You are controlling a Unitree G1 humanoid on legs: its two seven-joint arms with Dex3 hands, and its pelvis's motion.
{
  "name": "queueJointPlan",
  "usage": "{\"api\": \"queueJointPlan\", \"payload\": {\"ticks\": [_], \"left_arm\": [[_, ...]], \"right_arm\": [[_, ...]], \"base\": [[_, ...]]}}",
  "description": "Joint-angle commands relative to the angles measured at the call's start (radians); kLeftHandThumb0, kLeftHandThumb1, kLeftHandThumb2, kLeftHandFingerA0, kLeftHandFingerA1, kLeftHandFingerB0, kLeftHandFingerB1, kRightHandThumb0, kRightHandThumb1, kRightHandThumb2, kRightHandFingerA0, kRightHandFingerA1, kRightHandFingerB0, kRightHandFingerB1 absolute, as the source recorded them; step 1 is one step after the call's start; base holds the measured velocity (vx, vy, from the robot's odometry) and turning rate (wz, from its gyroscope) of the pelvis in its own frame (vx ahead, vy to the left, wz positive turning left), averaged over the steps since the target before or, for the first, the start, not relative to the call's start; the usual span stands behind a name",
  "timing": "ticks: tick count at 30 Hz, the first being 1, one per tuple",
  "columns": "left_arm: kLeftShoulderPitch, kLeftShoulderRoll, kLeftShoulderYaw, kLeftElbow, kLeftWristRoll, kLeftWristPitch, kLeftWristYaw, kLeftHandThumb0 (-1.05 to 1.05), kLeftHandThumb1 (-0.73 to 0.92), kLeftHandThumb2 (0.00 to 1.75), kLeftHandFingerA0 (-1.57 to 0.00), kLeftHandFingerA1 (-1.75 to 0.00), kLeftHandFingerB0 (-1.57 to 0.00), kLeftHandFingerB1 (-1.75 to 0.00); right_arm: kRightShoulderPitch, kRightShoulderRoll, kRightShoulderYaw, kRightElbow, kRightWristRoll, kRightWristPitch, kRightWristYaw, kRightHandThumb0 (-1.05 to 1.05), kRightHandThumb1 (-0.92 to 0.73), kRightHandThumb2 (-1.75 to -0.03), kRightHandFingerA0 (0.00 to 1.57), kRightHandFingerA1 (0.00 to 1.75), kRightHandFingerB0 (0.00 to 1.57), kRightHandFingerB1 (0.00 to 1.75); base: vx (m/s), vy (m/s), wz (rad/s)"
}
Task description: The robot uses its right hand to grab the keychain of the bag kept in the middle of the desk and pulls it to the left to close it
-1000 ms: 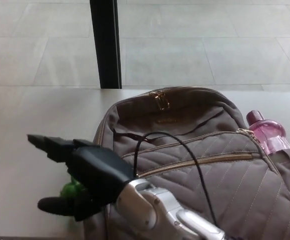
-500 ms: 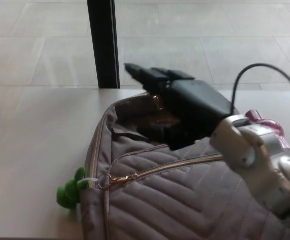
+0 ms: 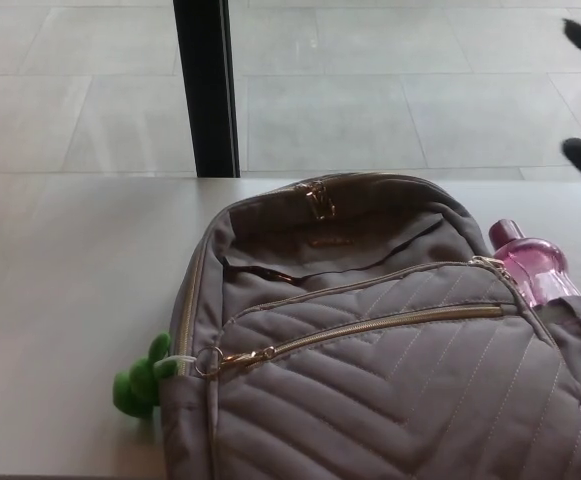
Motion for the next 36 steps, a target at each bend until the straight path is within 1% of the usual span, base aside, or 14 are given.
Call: {"api": "queueJointPlan", "payload": {"ticks": [1, 7, 10, 11, 15, 16, 18, 24, 26, 32, 33, 34, 35, 36], "left_arm": [[0.063, 0.01, 0.037, 0.027, -0.02, -0.026, 0.008, -0.83, 0.46, 0.81, -0.65, -0.97, -0.5, -0.83], [0.052, 0.012, 0.034, 0.028, -0.014, -0.002, 0.05, -0.83, 0.45, 0.82, -0.7, -0.99, -0.46, -0.82], [0.055, 0.013, 0.022, 0.022, -0.003, 0.0, 0.045, -0.89, 0.4, 1.09, -0.73, -0.97, -0.43, -0.79], [0.06, 0.014, 0.016, 0.022, 0.003, -0.019, 0.037, -0.87, 0.36, 1.03, -0.73, -0.98, -0.47, -0.81], [0.062, 0.021, 0.027, 0.017, -0.011, 0.009, 0.029, -0.82, 0.36, 1.06, -0.72, -0.96, -0.45, -0.8], [0.062, 0.028, 0.032, 0.013, -0.016, 0.012, 0.02, -0.81, 0.42, 0.93, -0.63, -1.03, -0.41, -0.84], [0.064, 0.034, 0.031, 0.019, -0.012, 0.012, 0.035, -0.79, 0.36, 1.08, -0.74, -1.0, -0.44, -0.8], [0.049, 0.043, 0.024, 0.035, 0.0, 0.038, 0.058, -0.74, 0.37, 1.06, -0.74, -0.99, -0.46, -0.79], [0.048, 0.044, 0.024, 0.043, 0.001, 0.038, 0.058, -0.77, 0.34, 1.07, -0.72, -0.96, -0.4, -0.76], [0.044, 0.043, 0.042, 0.048, -0.016, 0.05, 0.061, -0.81, 0.35, 1.08, -0.72, -0.99, -0.42, -0.78], [0.042, 0.042, 0.048, 0.048, -0.022, 0.052, 0.063, -0.79, 0.34, 1.07, -0.73, -0.99, -0.45, -0.79], [0.041, 0.042, 0.05, 0.048, -0.022, 0.053, 0.064, -0.79, 0.34, 1.07, -0.73, -0.99, -0.45, -0.79], [0.041, 0.043, 0.061, 0.045, -0.034, 0.054, 0.049, -0.78, 0.34, 1.06, -0.72, -1.0, -0.43, -0.79], [0.038, 0.043, 0.063, 0.047, -0.033, 0.058, 0.052, -0.74, 0.36, 1.06, -0.72, -1.01, -0.45, -0.8]], "right_arm": [[0.664, -0.159, -0.938, 0.449, 0.236, -0.182, 0.096, -1.05, -0.72, -1.2, 0.0, 0.29, 0.0, 0.27], [0.805, -0.077, -1.043, 0.745, 0.378, -0.246, -0.083, -0.95, -0.71, -1.12, 0.0, 0.33, 0.0, 0.27], [0.817, 0.015, -1.058, 1.022, 0.512, -0.372, -0.24, -0.89, -0.67, -1.04, 0.0, 0.37, 0.06, 0.3], [0.805, 0.042, -1.066, 1.085, 0.551, -0.406, -0.258, -0.92, -0.63, -1.04, 0.0, 0.59, 0.04, 0.37], [0.796, 0.109, -1.101, 1.146, 0.643, -0.354, -0.16, -1.03, -0.66, -1.06, 0.0, 0.44, 0.0, 0.21], [0.795, 0.12, -1.077, 1.153, 0.627, -0.347, -0.16, -1.03, -0.71, -1.09, 0.0, 0.39, 0.0, 0.18], [0.797, 0.163, -1.094, 1.155, 0.662, -0.289, -0.109, -0.93, -0.65, -1.05, 0.0, 0.41, 0.0, 0.27], [0.77, 0.197, -1.122, 1.188, 0.684, -0.261, -0.095, -0.84, -0.6, -1.04, 0.0, 0.47, 0.0, 0.31], [0.772, 0.206, -1.114, 1.171, 0.667, -0.235, -0.092, -0.95, -0.67, -1.02, 0.0, 0.38, 0.0, 0.2], [0.765, 0.215, -1.109, 1.182, 0.627, -0.247, -0.077, -0.8, -0.61, -1.02, 0.01, 0.55, 0.0, 0.38], [0.769, 0.223, -1.086, 1.176, 0.607, -0.254, -0.05, -0.76, -0.8, -0.63, 0.0, 0.66, 0.0, 0.48], [0.768, 0.223, -1.087, 1.18, 0.603, -0.257, -0.045, -0.76, -0.8, -0.63, 0.0, 0.66, 0.0, 0.48], [0.771, 0.22, -1.083, 1.161, 0.604, -0.195, -0.011, -0.4, -0.52, -1.09, 0.09, 0.59, 0.02, 0.54], [0.766, 0.214, -1.092, 1.162, 0.614, -0.168, 0.001, -0.67, -0.61, -0.89, 0.23, 0.68, 0.04, 0.54]], "base": [[0.0, 0.0, 0.0], [0.0, 0.0, 0.0], [0.0, 0.0, 0.0], [0.0, 0.0, 0.0], [0.0, 0.0, 0.0], [0.0, 0.0, 0.0], [0.0, 0.0, 0.0], [0.0, 0.0, 0.0], [0.0, 0.0, 0.0], [0.0, 0.0, 0.0], [0.0, 0.0, 0.0], [0.0, 0.0, 0.0], [0.0, 0.0, 0.0], [0.0, 0.0, 0.0]]}}
